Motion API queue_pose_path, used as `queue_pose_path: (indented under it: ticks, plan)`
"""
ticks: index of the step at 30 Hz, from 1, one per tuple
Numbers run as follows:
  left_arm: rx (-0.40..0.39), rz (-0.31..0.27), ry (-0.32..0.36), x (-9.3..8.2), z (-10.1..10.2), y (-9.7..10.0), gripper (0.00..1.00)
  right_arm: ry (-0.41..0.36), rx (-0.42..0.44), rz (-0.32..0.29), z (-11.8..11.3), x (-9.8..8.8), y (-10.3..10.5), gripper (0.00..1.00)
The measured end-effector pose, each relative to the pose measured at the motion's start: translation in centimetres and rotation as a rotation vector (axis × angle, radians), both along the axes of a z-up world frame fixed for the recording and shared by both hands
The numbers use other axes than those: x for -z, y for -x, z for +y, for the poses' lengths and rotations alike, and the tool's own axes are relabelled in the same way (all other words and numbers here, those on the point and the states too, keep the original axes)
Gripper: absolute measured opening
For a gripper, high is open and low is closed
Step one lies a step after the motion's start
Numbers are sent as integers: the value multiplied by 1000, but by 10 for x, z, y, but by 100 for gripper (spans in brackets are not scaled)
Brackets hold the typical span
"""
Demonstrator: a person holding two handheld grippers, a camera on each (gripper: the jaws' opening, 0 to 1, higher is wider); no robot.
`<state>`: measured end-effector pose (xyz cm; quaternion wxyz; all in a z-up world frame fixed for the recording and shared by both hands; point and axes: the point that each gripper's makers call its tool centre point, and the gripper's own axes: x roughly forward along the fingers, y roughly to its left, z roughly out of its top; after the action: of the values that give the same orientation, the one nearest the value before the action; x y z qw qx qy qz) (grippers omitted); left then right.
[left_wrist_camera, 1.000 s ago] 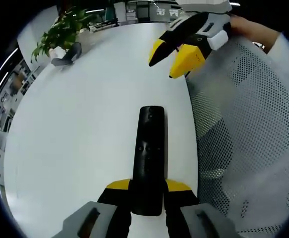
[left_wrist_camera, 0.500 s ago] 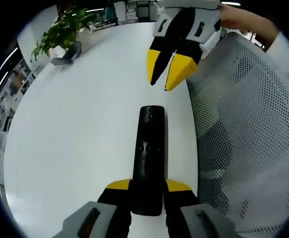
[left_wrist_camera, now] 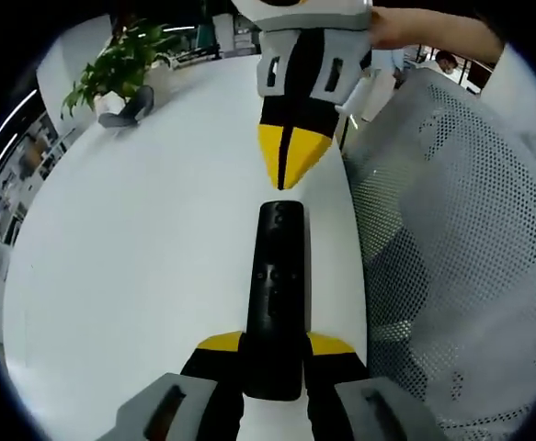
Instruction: Press the specified remote control buttons in sequence, fully releasing each button before pressing the next.
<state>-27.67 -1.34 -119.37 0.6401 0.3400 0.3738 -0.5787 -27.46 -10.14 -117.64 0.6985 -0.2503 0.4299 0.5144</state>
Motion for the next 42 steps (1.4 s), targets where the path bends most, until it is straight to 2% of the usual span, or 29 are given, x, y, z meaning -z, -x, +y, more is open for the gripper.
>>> queue_pose_path:
  ticks: [1,3,8,10,12,16,19,21,24,30,31,32,34,36,40,42]
  plan:
    - [-3,0,5,0,0,0,24,15,-22,15,-2,1,3,0]
    - [-5,-1,8,0,-1,0,24,6,-20,12,2,1,1,0]
    - [-4,-1,7,0,-1,-1,24,57,-64,-5,0,7,-3,0]
    - [-6,-1,13,0,-1,-1,24,49,-68,-16,2,6,-4,0]
    - [-12,0,24,0,-1,-1,24,50,-72,-4,2,5,-1,0]
    - [-20,2,48,0,-1,-2,24,74,-101,-37,2,6,0,0]
    - [-22,4,70,0,0,-3,24,118,-91,-33,2,6,-2,0]
    - [-28,5,90,0,0,-3,24,149,-84,-42,4,7,-2,0]
    - [-48,-6,173,1,0,-3,24,186,-47,-36,5,8,-3,0]
    - [-66,-19,268,-3,1,0,24,255,-32,-23,5,9,-5,0]
    - [-65,-18,263,-3,1,0,24,259,-31,-20,5,9,-5,0]
    - [-18,-13,219,-3,-1,0,24,269,-14,-3,2,9,-6,0]
    - [-5,-13,174,-3,-2,1,24,269,30,12,-2,11,-7,0]
    - [-23,-13,178,-4,-4,1,24,277,64,15,-4,11,-8,0]
    - [-45,-16,174,-3,-4,1,24,331,46,4,-4,12,-7,0]
    - [-51,-16,168,-2,-4,0,24,339,90,22,-5,12,-8,0]
